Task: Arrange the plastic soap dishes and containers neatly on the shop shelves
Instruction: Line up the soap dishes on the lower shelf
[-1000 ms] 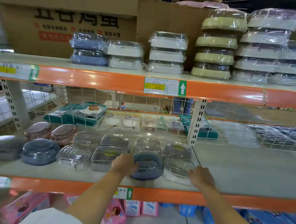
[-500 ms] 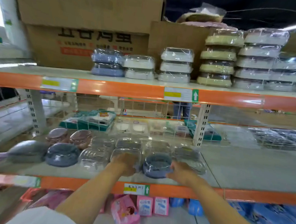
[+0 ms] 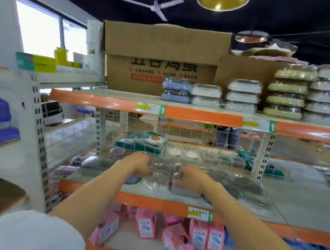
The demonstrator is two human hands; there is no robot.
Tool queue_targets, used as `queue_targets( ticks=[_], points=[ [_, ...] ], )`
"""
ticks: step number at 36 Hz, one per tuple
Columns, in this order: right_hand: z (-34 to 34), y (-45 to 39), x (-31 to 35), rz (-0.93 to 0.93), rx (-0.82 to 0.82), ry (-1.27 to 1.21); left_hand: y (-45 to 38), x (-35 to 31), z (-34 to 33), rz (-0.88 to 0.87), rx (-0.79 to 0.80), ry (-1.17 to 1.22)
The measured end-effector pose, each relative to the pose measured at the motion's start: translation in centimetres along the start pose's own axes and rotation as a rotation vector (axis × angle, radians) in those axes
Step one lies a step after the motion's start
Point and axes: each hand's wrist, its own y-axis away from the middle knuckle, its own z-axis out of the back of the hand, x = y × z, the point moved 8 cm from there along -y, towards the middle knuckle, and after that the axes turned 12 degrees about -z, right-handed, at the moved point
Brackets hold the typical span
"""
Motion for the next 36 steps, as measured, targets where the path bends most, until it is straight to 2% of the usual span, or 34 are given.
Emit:
queue_targets(
  ticks=[6,17,29,36],
  points=[
    [3.6,0.8,4.9,0.020,-0.088,0.003,3.1,3.2,4.5,-0.006,-0.139,0.046],
    [11.7,2.2,9.4,0.139,-0.271,-0.007,5.9,3.0,14.5,-0.115,-0.358,0.088],
    [20.4,0.2,7.2,0.108,-0.475,-0.090,2.7,2.8,21.3,-0.076,-0.535,0.029],
    [22.7,-3.9,3.3,0.056,-0.474,-0.121,-2.3,3.1,22.9,-0.078,-0.537,0.027]
  ],
)
